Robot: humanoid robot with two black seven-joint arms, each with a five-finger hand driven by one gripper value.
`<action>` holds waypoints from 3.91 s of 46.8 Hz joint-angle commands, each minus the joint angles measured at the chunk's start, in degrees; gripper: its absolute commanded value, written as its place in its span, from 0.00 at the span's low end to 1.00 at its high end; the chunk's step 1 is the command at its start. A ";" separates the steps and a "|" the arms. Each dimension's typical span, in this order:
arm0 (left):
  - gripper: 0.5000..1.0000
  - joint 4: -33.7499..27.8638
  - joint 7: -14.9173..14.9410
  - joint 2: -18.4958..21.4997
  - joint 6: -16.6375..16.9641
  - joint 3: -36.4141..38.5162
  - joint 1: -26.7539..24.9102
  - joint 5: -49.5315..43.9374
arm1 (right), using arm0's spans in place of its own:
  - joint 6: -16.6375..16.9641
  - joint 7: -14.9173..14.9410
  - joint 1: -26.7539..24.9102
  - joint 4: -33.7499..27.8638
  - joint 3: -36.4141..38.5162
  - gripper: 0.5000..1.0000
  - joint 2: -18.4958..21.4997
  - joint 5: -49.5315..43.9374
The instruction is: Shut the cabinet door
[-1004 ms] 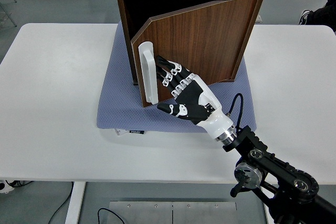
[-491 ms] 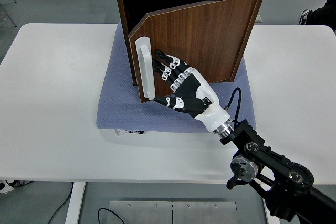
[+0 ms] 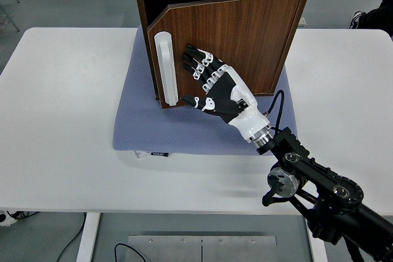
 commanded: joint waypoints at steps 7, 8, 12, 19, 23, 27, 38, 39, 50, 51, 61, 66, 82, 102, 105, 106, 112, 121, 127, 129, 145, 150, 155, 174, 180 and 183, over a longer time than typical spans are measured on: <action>1.00 0.01 0.00 0.00 0.00 0.00 0.00 0.00 | 0.00 0.00 2.11 -2.84 -0.02 1.00 0.01 0.59; 1.00 -0.07 0.00 0.00 0.00 0.00 0.00 0.00 | 0.00 0.00 2.37 -3.11 -0.02 1.00 0.01 0.67; 1.00 0.01 0.00 0.00 0.00 0.00 0.00 0.00 | 0.00 0.00 3.25 -4.25 -0.02 1.00 0.01 1.55; 1.00 -0.07 0.00 0.00 0.00 0.00 0.00 0.00 | 0.00 0.00 4.39 -5.48 -0.02 1.00 0.01 2.08; 1.00 0.01 0.00 0.00 0.00 0.00 0.00 0.00 | 0.00 0.00 5.09 -6.19 -0.02 1.00 0.01 2.08; 1.00 0.01 0.00 0.00 0.00 0.00 0.00 0.00 | 0.00 0.00 5.62 -6.80 0.07 1.00 0.01 2.26; 1.00 0.01 0.00 0.00 0.00 0.00 0.00 0.00 | -1.58 0.00 7.29 -7.59 0.07 1.00 0.01 3.84; 1.00 0.01 0.00 0.00 0.00 0.00 0.00 0.00 | -1.85 0.00 7.38 -7.59 0.07 1.00 0.01 3.93; 1.00 0.01 0.00 0.00 0.00 0.00 0.00 0.00 | -3.34 0.00 8.17 -7.68 0.07 1.00 0.01 3.93; 1.00 -0.07 0.00 0.00 0.00 0.00 0.00 0.00 | -3.43 0.00 8.26 -7.68 0.07 1.00 0.01 3.93; 1.00 0.01 0.00 0.00 0.00 0.00 0.00 0.00 | -3.52 -0.37 8.26 -8.03 0.07 1.00 0.01 3.93; 1.00 -0.07 0.00 0.00 0.00 0.00 0.00 0.00 | -3.43 -0.37 8.17 -8.03 0.07 1.00 0.01 3.93; 1.00 0.01 0.00 0.00 0.00 0.00 0.00 0.00 | 0.26 0.00 6.06 -5.40 -0.02 1.00 0.01 3.84; 1.00 0.01 0.00 0.00 0.00 0.00 0.00 0.00 | 1.40 0.00 3.78 0.31 -0.02 1.00 -2.09 3.75; 1.00 -0.07 0.00 0.00 0.00 0.00 0.00 0.00 | 1.40 0.00 2.90 1.46 0.07 1.00 -3.41 3.75; 1.00 -0.07 0.00 0.00 0.00 0.00 0.00 0.00 | 1.40 0.00 2.55 1.72 0.07 1.00 -3.94 3.75; 1.00 0.01 0.00 0.00 0.00 0.00 0.00 0.00 | 1.40 0.00 0.79 3.13 0.07 1.00 -6.57 3.75; 1.00 0.01 0.00 0.00 0.00 0.00 0.00 0.00 | 1.49 0.00 -2.28 5.15 0.42 1.00 -10.44 3.75; 1.00 0.01 0.00 0.00 0.00 0.00 0.00 0.00 | 1.75 0.00 -4.66 5.68 1.82 1.00 -12.20 3.75; 1.00 0.01 0.00 0.00 0.00 0.00 0.00 0.00 | 2.10 0.00 -5.45 5.68 2.70 1.00 -12.73 3.75; 1.00 0.01 0.00 0.00 0.00 0.00 0.00 0.00 | 5.18 0.00 -12.39 6.12 8.42 1.00 -17.30 3.75; 1.00 0.01 0.00 0.00 0.00 0.00 0.00 0.00 | 6.15 0.00 -14.59 6.12 10.00 1.00 -18.35 3.75; 1.00 0.01 0.00 0.00 0.00 0.00 0.00 0.00 | 7.20 0.00 -16.52 6.12 11.76 1.00 -19.67 3.75; 1.00 0.01 0.00 0.00 0.00 0.00 0.00 0.00 | 8.43 0.00 -23.47 5.59 18.35 1.00 -21.34 3.84; 1.00 0.01 0.00 0.00 0.00 0.00 0.00 0.00 | 8.43 0.00 -26.01 5.59 20.89 1.00 -21.34 3.84; 1.00 0.01 0.00 0.00 0.00 0.00 0.00 0.00 | 8.43 0.00 -27.33 5.59 22.30 1.00 -21.34 3.84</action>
